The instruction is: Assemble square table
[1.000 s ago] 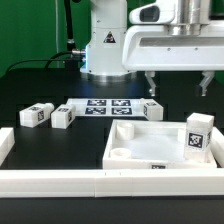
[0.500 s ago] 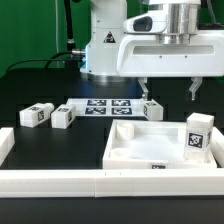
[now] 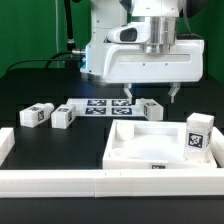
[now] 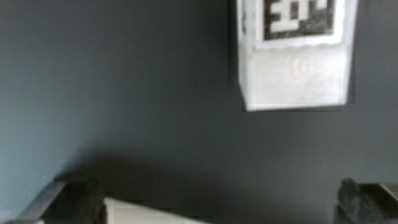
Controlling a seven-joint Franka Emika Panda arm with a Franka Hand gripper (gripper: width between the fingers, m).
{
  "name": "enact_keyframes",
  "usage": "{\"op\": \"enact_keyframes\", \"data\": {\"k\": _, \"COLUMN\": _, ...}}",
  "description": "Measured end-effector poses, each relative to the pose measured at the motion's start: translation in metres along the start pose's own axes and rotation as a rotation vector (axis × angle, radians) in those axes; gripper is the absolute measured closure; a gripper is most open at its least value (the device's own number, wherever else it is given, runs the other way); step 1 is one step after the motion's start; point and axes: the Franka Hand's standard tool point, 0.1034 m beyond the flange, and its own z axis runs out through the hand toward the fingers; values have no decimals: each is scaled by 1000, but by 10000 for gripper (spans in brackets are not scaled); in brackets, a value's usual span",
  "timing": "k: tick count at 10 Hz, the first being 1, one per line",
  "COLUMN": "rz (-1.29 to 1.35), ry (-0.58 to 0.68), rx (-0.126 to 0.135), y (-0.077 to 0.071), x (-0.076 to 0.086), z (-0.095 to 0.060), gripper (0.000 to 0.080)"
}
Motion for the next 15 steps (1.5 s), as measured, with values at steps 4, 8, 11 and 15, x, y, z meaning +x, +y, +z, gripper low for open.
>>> {"op": "enact_keyframes", "data": {"k": 4, "rz": -7, "ry": -168, "rx": 25, "y": -7, "x": -1, "z": 1, "gripper": 150}}
{"op": "enact_keyframes", "data": {"k": 8, "rz": -9, "ry": -436, "rx": 51, "y": -13, "x": -8, "z": 3, "gripper": 150}}
{"op": "enact_keyframes", "data": {"k": 11, "rz": 9, "ry": -641, "rx": -6, "y": -10, "x": -10, "z": 5, "gripper": 150}}
{"op": "enact_keyframes", "data": {"k": 15, "rz": 19, "ry": -854, "rx": -13, "y": -6, "x": -13, "z": 9, "gripper": 150}}
